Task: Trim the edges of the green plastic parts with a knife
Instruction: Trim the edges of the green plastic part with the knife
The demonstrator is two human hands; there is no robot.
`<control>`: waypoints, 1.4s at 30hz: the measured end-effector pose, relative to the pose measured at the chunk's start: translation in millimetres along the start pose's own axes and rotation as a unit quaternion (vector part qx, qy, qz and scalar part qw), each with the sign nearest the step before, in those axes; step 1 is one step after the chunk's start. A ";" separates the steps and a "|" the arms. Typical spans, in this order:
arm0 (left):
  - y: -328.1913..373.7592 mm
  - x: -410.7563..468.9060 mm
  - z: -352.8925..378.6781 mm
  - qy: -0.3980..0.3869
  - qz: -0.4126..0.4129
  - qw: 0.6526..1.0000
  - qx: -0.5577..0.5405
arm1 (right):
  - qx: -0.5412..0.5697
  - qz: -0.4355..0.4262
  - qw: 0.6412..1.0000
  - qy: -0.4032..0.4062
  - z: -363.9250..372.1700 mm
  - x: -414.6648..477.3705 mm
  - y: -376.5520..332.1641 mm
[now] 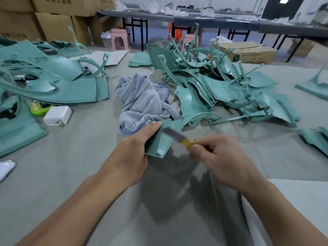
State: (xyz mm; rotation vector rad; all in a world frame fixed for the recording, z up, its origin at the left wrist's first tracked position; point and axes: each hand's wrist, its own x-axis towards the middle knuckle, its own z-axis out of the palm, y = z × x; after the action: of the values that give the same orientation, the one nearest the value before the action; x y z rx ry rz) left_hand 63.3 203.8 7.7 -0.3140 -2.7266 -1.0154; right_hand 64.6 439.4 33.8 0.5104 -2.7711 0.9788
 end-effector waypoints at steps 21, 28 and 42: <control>27.2 7.0 -19.9 0.134 -0.339 0.745 -0.559 | 0.189 0.044 0.975 0.110 15.6 -5.3 -1.4; 13.1 10.3 -23.6 0.009 -0.352 0.750 -0.560 | 0.101 0.038 0.987 0.123 6.9 -2.9 2.9; 5.1 11.5 -22.5 -0.047 -0.319 0.785 -0.528 | -0.044 0.080 0.970 0.226 -8.5 -0.1 18.9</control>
State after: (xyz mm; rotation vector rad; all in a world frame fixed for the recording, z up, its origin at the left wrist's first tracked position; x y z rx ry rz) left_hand 56.5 194.1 30.6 0.4752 -1.9981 -2.7004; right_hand 58.0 458.5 29.4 0.0380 -2.4515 0.8661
